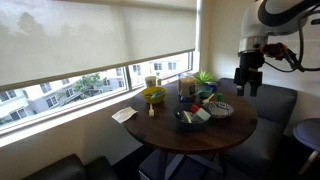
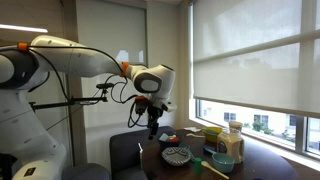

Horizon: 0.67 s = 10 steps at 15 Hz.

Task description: Put the dark blue lid on top of the glass container

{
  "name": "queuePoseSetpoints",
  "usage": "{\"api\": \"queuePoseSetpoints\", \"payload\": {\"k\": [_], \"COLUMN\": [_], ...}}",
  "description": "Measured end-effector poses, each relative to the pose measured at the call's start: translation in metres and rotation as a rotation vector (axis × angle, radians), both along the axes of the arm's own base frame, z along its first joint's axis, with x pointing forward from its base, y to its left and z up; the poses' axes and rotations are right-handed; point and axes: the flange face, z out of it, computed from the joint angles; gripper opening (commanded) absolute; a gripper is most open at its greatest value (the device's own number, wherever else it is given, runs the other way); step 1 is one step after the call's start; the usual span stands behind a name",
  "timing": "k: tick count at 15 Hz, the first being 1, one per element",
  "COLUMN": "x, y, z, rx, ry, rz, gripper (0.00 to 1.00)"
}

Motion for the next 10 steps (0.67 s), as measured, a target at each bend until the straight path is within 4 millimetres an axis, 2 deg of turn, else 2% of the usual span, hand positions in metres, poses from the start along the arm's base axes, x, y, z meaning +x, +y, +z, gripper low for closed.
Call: {"api": "queuePoseSetpoints", "payload": {"k": [8,10], "x": [0.0001,0.0034], "y": [-0.0004,-0.0097], "z": [0.0,0.0013], "rx": [-0.001,-0.024], "ry": [-0.001,-0.02], "rz": [-0.001,-0.056], "gripper": [1.0,1.0]}}
